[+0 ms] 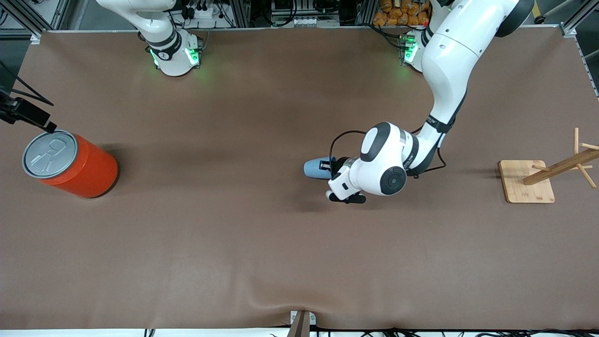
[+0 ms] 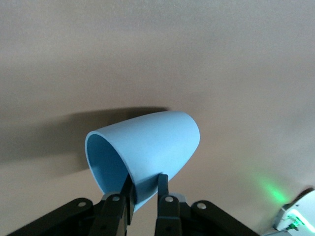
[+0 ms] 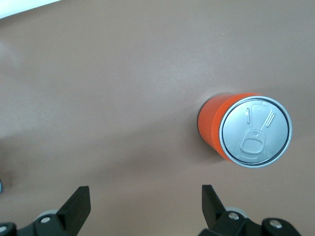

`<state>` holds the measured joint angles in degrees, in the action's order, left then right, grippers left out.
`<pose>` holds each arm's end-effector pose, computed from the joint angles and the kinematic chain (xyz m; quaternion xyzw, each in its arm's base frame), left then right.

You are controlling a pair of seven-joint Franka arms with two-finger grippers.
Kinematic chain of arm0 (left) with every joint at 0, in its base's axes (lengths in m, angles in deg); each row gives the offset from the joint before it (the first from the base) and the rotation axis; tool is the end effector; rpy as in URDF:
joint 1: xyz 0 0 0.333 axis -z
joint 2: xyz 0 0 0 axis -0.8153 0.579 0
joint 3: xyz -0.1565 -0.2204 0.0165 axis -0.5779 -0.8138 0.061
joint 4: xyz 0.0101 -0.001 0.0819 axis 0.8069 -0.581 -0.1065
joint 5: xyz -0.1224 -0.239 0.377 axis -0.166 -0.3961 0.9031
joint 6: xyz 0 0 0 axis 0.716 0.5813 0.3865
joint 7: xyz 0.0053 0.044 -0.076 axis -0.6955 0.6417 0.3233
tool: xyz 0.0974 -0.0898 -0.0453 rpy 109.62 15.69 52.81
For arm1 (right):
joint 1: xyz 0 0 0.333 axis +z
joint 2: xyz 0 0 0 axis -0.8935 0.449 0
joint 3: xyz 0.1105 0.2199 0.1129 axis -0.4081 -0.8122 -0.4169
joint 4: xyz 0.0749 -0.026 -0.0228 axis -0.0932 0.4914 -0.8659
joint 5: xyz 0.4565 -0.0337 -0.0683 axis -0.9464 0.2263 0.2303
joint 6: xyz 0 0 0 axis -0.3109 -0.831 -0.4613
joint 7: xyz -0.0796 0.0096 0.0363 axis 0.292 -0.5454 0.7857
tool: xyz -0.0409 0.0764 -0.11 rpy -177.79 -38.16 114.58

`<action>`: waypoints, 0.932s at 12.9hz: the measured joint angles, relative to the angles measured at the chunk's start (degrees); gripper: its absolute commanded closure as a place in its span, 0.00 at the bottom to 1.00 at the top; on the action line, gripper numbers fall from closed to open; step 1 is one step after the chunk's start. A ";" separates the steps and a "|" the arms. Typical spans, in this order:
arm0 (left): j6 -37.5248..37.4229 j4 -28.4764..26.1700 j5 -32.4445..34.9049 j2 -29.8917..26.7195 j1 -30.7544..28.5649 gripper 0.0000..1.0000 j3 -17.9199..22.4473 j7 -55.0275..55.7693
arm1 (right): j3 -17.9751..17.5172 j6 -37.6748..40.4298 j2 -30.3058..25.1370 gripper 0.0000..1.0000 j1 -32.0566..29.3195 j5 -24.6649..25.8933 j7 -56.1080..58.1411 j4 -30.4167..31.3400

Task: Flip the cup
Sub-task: 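Carry the sideways cup with the left gripper toward the wooden stand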

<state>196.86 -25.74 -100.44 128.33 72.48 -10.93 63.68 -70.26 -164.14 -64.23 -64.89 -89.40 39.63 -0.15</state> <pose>0.5708 -0.4256 0.1293 0.9585 -0.0473 -0.2047 0.1928 0.6255 -0.0379 0.5879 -0.9913 0.1304 -0.0163 0.0055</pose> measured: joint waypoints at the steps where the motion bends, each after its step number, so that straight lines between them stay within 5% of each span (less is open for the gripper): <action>1: 0.10 0.18 0.47 -0.10 0.29 1.00 0.00 0.02 | 0.38 0.14 0.23 0.00 -0.35 -0.83 -0.02 -1.28; 4: 0.43 0.31 0.86 -0.23 0.62 1.00 0.07 0.25 | 3.12 2.86 0.24 0.00 -0.83 -4.02 0.01 -3.58; 12: 2.17 2.87 2.72 -0.71 0.58 1.00 1.19 5.34 | 3.03 4.32 0.26 0.00 -0.73 -4.13 0.02 -3.71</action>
<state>199.03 -22.87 -97.72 127.63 73.06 -9.74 69.02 -67.23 -159.81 -63.97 -65.62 -93.53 39.65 -3.87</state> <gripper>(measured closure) 0.881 0.000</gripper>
